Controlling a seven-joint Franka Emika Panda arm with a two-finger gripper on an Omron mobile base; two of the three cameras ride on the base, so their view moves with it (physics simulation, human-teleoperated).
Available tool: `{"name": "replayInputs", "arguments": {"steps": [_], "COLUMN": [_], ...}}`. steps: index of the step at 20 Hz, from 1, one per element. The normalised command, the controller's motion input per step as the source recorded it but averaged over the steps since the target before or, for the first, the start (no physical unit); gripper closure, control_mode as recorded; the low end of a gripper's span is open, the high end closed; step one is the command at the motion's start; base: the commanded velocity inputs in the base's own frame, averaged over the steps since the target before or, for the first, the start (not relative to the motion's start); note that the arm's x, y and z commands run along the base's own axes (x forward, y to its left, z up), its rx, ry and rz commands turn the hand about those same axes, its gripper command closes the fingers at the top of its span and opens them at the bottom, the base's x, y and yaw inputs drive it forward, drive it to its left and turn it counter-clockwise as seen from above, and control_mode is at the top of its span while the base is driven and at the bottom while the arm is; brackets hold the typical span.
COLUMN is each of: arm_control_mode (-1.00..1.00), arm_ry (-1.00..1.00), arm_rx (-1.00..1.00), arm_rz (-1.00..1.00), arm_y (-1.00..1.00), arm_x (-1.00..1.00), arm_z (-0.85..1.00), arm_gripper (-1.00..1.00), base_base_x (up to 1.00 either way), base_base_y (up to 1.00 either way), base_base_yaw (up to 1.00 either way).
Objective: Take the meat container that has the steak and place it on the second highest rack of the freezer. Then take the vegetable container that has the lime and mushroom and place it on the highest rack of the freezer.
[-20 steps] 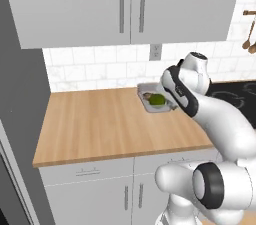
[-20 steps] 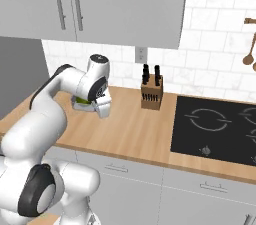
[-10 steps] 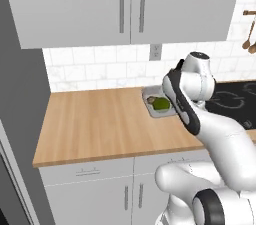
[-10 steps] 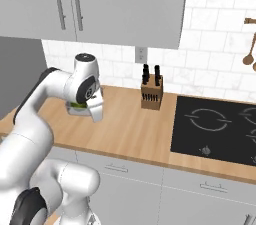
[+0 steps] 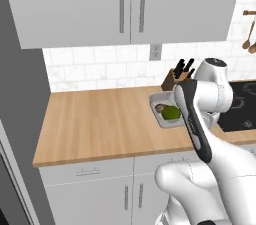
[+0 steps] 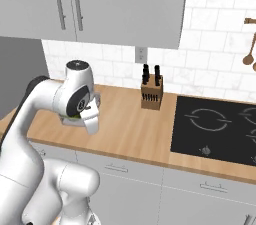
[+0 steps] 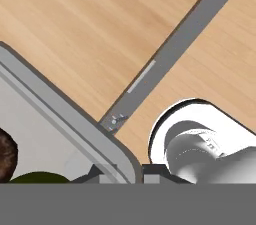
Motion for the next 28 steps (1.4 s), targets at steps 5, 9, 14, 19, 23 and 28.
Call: {"name": "replayInputs", "arguments": {"steps": [5,9,14,19,23,28], "arm_control_mode": [-1.00,-1.00,-1.00,1.00,1.00,1.00], "arm_ry": [0.00,-0.01,-0.01,0.00,0.00,0.00], "arm_rx": [0.01,0.02,0.03,0.00,0.00,0.00], "arm_rz": [0.00,0.00,0.00,0.00,0.00,0.00], "arm_y": [-0.16,-0.04,-0.04,0.00,0.00,0.00], "arm_x": [-0.38,-0.08,-0.06,-0.05,0.00,0.00], "arm_z": [0.18,0.29,0.31,0.03,0.00,0.00], "arm_gripper": [1.00,1.00,1.00,1.00,1.00,1.00], "base_base_x": [0.00,0.00,0.00,-0.73,-1.00,-0.69], "base_base_y": [0.00,0.00,0.00,-0.31,-0.42,0.04], "base_base_yaw": [0.00,0.00,0.00,0.11,0.43,0.88]}}
